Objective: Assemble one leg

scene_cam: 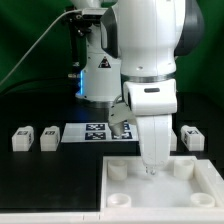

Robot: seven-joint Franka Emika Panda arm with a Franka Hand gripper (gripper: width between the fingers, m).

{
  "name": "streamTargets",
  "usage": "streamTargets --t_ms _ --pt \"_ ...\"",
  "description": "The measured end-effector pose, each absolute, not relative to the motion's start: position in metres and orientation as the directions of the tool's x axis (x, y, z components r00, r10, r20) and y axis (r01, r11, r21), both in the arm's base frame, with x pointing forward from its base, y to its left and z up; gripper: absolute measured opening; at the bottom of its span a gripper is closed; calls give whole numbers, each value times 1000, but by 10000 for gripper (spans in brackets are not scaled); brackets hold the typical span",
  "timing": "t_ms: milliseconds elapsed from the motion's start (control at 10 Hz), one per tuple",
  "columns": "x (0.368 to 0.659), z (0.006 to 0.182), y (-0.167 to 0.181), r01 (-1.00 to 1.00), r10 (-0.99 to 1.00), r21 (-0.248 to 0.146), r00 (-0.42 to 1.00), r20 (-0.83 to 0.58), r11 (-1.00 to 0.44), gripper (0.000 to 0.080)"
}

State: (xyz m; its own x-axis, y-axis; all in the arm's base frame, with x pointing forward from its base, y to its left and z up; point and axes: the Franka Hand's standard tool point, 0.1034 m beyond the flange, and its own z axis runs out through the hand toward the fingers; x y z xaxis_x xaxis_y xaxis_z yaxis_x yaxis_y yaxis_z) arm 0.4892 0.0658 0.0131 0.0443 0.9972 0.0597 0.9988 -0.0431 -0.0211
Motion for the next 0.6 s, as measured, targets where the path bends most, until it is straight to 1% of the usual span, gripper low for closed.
streamTargets --t_ms 100,600 --pt "489 13 66 999 997 -21 45 60 -44 644" --pt "489 13 65 998 997 -22 52 60 -51 649"
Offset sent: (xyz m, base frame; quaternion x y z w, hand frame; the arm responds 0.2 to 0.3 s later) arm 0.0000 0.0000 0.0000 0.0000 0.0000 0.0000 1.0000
